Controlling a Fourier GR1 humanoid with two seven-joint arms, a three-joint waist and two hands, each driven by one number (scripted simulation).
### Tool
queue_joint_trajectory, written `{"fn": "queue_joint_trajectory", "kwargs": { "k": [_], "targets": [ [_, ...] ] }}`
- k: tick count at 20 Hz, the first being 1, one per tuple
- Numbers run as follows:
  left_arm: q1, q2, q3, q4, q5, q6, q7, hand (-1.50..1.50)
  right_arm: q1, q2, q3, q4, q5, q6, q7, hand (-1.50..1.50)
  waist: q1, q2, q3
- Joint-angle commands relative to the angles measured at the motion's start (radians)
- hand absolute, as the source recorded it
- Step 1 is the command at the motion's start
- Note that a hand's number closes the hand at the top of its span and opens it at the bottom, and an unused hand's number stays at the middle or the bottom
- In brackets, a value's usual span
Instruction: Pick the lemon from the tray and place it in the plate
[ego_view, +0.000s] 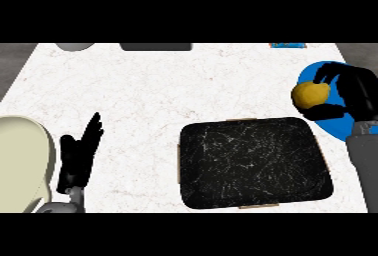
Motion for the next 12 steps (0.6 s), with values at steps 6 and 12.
{"fn": "queue_joint_trajectory", "kwargs": {
  "k": [6,12],
  "targets": [
    [-0.015,-0.003,0.019,0.053,-0.015,-0.014,-0.041,0.00,-0.052,-0.085,-0.170,0.172,-0.040,-0.081,-0.024,1.50,0.007,0.004,0.000],
    [-0.014,-0.021,0.004,-0.014,-0.035,0.001,0.014,0.00,-0.156,-0.159,-0.218,0.433,-0.040,-0.113,-0.092,1.50,0.016,0.006,0.001]
  ]
}}
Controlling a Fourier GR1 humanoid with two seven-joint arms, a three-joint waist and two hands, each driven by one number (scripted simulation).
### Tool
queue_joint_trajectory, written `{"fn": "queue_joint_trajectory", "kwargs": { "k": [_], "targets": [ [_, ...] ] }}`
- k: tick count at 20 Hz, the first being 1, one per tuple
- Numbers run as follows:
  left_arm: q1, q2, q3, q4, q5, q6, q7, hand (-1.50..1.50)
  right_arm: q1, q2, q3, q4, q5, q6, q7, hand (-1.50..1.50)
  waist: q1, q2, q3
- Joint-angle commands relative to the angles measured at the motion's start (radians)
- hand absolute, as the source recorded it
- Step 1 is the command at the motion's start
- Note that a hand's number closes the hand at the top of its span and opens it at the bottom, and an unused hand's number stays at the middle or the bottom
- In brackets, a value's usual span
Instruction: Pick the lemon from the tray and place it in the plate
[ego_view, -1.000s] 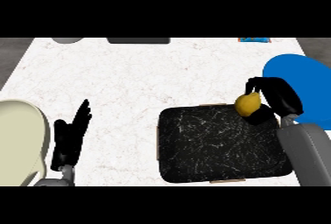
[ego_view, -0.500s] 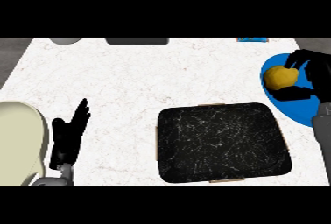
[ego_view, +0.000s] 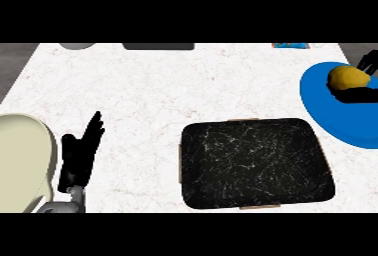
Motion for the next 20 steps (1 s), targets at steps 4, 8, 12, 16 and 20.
{"fn": "queue_joint_trajectory", "kwargs": {
  "k": [4,8,12,16,20],
  "targets": [
    [-0.021,-0.024,-0.008,-0.002,-0.010,0.004,0.015,0.00,-0.132,-0.120,-0.088,0.420,-0.009,-0.077,-0.179,1.50,0.016,0.007,0.001],
    [-0.013,-0.007,-0.014,-0.054,-0.020,-0.008,0.057,0.00,-0.165,-0.172,-0.078,0.568,0.025,-0.079,-0.227,1.50,0.019,0.007,0.002],
    [0.001,-0.020,-0.014,-0.018,-0.017,-0.012,0.003,0.00,-0.243,-0.183,-0.046,0.700,0.059,0.016,-0.199,1.50,0.037,0.015,0.002],
    [-0.044,-0.022,0.000,0.043,-0.013,-0.018,-0.028,0.00,-0.222,-0.185,-0.044,0.794,0.057,0.095,-0.259,1.50,0.042,0.023,0.004],
    [-0.002,-0.015,-0.012,-0.003,-0.018,-0.023,-0.004,0.00,-0.235,-0.245,-0.025,0.865,0.087,0.180,-0.267,-1.50,0.050,0.019,0.004]
  ]
}}
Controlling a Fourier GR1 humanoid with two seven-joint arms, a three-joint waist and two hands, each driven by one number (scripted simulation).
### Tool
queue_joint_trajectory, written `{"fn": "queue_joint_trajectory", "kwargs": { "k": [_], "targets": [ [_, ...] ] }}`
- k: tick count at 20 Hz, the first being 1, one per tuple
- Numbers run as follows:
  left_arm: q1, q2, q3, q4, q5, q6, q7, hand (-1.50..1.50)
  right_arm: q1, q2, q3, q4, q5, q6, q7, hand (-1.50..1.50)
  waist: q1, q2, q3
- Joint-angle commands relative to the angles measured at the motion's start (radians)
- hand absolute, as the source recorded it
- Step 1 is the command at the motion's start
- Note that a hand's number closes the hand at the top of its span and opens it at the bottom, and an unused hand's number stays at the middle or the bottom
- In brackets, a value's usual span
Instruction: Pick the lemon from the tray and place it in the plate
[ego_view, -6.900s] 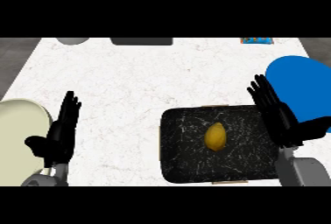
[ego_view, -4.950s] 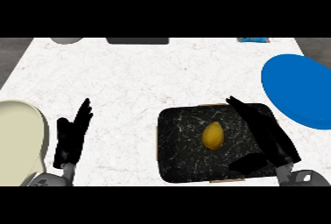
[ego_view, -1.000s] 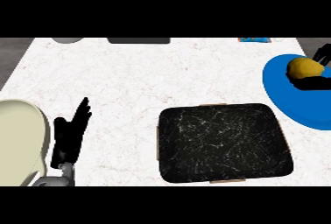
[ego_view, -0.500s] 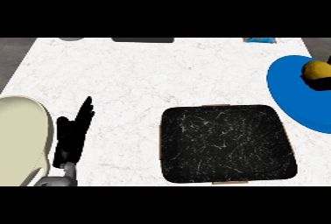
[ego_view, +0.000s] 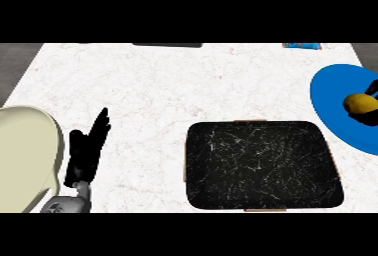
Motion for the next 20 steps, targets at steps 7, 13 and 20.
{"fn": "queue_joint_trajectory", "kwargs": {
  "k": [7,13,20],
  "targets": [
    [-0.024,0.017,0.031,0.018,0.009,-0.011,-0.013,0.00,-0.024,-0.045,-0.076,0.056,-0.089,0.137,-0.298,-1.50,-0.012,-0.001,0.002],
    [0.017,-0.007,0.001,-0.009,-0.008,0.005,-0.018,0.00,-0.016,-0.030,-0.318,0.103,-0.340,0.226,-0.395,-1.50,-0.019,-0.002,0.004],
    [-0.026,-0.009,0.017,0.012,-0.017,0.020,-0.005,0.00,0.036,-0.112,-0.365,0.133,-0.405,0.435,-0.420,-1.50,-0.015,-0.003,0.001]
  ]
}}
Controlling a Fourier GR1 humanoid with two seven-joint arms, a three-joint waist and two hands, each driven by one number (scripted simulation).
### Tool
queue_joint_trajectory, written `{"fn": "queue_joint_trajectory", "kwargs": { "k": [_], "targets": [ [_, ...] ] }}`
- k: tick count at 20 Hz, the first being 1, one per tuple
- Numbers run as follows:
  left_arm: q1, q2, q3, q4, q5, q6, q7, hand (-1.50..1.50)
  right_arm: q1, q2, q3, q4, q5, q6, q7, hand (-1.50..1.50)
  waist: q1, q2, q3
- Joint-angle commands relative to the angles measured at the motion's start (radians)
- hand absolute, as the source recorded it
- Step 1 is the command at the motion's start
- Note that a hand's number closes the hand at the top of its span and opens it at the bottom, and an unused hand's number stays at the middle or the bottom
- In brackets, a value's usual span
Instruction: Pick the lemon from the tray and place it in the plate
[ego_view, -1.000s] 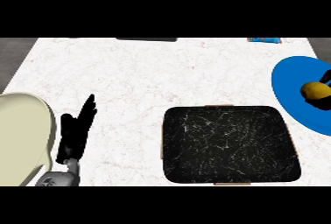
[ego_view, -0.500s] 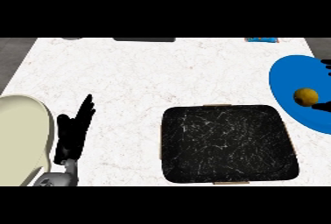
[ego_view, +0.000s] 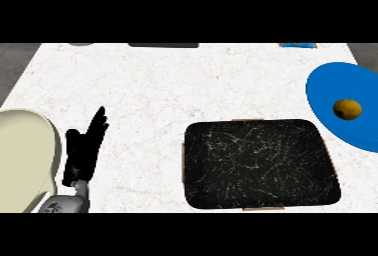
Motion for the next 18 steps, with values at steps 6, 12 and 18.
{"fn": "queue_joint_trajectory", "kwargs": {
  "k": [6,12,18],
  "targets": [
    [0.038,0.027,0.000,-0.054,0.021,-0.048,0.020,0.00,0.087,0.000,-0.035,-0.010,-0.056,0.112,-0.100,-1.50,0.014,-0.001,0.001],
    [0.002,-0.004,-0.007,-0.024,0.000,-0.016,0.025,0.00,0.102,0.030,-0.011,-0.037,-0.048,0.100,-0.138,-1.50,0.012,0.001,0.001],
    [-0.011,0.003,0.011,0.020,0.011,-0.033,-0.002,0.00,0.086,0.058,0.004,-0.035,-0.039,-0.014,-0.070,-1.50,0.010,0.001,0.000]
  ]
}}
